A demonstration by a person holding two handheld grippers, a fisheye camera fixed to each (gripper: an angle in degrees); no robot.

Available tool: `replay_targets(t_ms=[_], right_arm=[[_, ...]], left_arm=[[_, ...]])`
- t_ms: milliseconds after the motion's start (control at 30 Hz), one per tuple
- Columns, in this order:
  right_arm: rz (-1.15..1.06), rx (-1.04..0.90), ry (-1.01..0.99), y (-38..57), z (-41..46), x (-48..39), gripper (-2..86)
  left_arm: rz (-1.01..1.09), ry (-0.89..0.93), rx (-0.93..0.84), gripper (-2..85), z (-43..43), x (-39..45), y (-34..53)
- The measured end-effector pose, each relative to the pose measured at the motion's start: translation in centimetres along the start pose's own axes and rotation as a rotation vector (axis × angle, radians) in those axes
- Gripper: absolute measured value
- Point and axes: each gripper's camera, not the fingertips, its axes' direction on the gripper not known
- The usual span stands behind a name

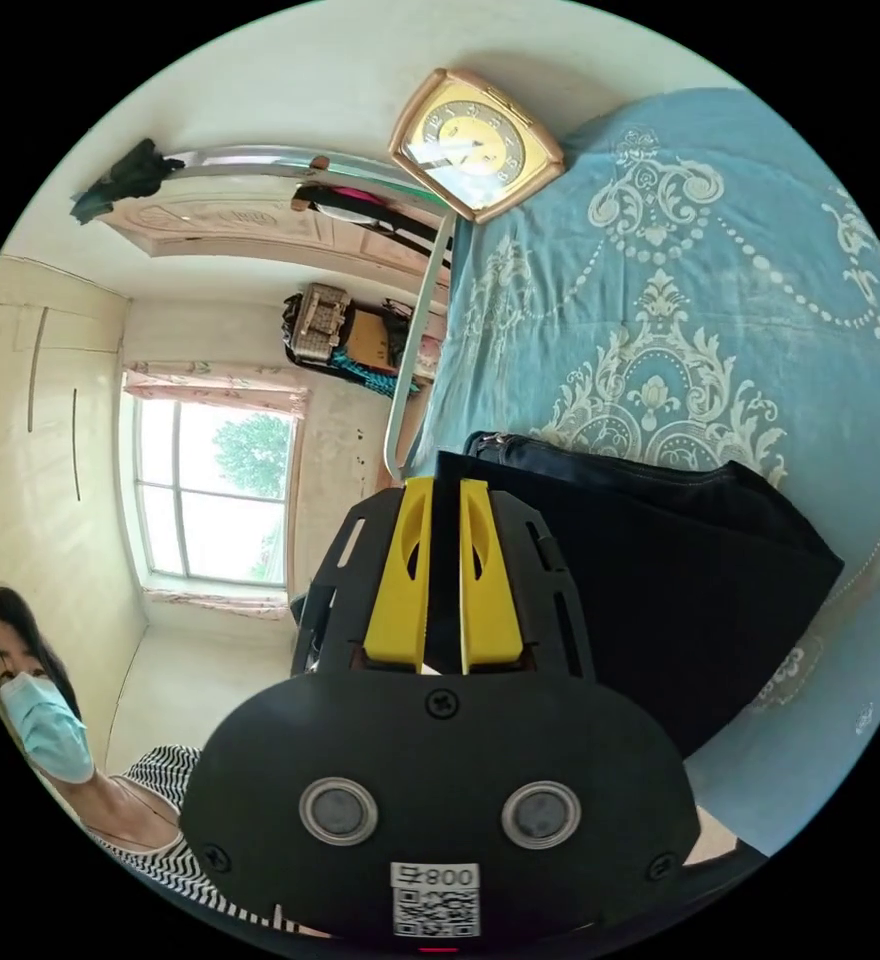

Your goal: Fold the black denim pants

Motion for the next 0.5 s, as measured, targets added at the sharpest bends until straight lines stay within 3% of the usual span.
replay_targets(t_ms=[267,500], right_arm=[[-0.004,-0.104,0.061,-6.3,11.6,-5.0,6.1],[-0.066,-0.14,0.03,-9.3,17.3,-9.4,1.0]], left_arm=[[-0.201,0.02,0.088,0.4,-1.4,-16.6,6.8],[-0.283,-0.008,0.107,0.9,-0.9,-24.7,11.7]])
